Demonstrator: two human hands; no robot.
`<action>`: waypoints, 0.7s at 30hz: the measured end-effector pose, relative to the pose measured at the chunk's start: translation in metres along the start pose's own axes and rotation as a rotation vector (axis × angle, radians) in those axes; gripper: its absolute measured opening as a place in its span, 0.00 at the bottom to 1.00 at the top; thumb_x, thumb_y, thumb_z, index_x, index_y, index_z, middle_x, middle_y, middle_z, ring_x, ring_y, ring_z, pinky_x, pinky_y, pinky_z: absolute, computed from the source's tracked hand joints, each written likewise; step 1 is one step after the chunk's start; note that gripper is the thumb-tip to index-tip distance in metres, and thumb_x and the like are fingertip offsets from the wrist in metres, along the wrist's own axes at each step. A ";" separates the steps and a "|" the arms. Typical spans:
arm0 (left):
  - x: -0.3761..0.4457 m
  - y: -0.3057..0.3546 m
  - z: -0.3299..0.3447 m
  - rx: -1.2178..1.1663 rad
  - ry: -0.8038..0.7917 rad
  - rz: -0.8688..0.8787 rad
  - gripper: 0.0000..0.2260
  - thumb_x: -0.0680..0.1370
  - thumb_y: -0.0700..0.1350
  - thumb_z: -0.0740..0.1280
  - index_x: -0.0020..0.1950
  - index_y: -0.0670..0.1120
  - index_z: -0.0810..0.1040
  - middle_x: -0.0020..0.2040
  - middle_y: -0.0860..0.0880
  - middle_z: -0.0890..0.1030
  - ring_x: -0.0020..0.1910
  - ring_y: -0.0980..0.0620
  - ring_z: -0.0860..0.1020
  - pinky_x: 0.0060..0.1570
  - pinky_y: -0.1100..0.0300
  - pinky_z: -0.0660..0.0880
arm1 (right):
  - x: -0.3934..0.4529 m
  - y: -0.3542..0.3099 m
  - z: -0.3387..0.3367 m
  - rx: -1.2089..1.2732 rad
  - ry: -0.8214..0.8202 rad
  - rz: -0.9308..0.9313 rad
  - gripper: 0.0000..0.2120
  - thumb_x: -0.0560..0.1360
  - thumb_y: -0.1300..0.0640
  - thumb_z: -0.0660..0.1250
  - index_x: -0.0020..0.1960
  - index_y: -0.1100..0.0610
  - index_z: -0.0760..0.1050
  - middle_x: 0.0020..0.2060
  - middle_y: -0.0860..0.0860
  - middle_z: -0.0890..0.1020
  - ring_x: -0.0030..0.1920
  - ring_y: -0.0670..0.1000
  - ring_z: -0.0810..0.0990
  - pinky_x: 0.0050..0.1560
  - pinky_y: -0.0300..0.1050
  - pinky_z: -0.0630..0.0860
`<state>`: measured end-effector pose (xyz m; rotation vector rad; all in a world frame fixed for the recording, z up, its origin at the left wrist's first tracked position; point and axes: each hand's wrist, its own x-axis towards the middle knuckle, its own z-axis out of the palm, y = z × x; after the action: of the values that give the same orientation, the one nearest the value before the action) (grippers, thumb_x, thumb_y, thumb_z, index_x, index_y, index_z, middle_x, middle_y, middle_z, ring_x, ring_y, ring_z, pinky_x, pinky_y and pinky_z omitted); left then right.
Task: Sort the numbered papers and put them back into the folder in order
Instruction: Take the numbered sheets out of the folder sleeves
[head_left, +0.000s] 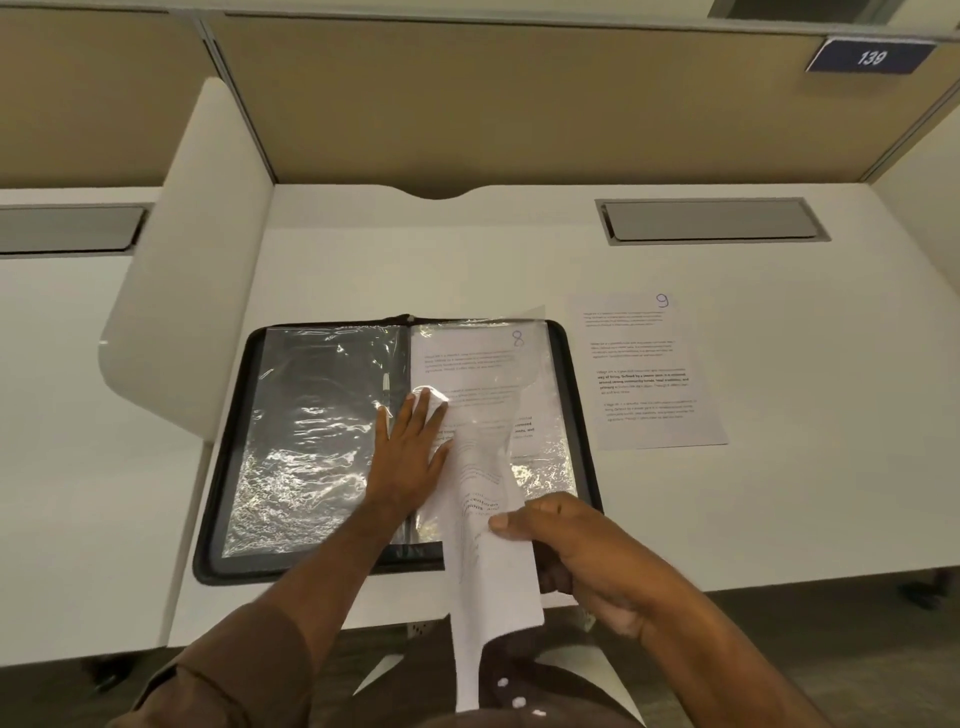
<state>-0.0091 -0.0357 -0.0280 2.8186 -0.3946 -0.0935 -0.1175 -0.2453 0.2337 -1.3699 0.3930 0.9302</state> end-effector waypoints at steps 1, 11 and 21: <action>0.000 -0.001 0.001 -0.003 -0.007 -0.002 0.31 0.83 0.63 0.37 0.83 0.51 0.54 0.83 0.48 0.48 0.82 0.47 0.47 0.78 0.38 0.42 | 0.002 -0.001 0.002 0.085 0.013 -0.023 0.08 0.77 0.54 0.71 0.54 0.55 0.78 0.43 0.51 0.87 0.47 0.52 0.87 0.54 0.51 0.83; 0.000 -0.008 0.005 0.053 -0.022 0.048 0.32 0.81 0.60 0.58 0.82 0.49 0.55 0.83 0.44 0.52 0.81 0.42 0.52 0.77 0.40 0.38 | -0.010 -0.040 0.006 0.480 -0.117 -0.439 0.13 0.78 0.53 0.64 0.45 0.57 0.86 0.38 0.59 0.84 0.36 0.55 0.83 0.35 0.44 0.79; 0.001 -0.009 0.007 0.123 -0.007 0.068 0.34 0.81 0.60 0.61 0.82 0.48 0.54 0.82 0.42 0.53 0.81 0.40 0.54 0.77 0.34 0.46 | -0.034 -0.112 -0.071 0.021 0.076 -0.625 0.12 0.68 0.58 0.64 0.43 0.62 0.84 0.40 0.56 0.86 0.39 0.55 0.86 0.38 0.44 0.82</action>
<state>-0.0069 -0.0296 -0.0372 2.9227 -0.5136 -0.0668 -0.0348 -0.3151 0.3175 -1.3911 0.0175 0.3575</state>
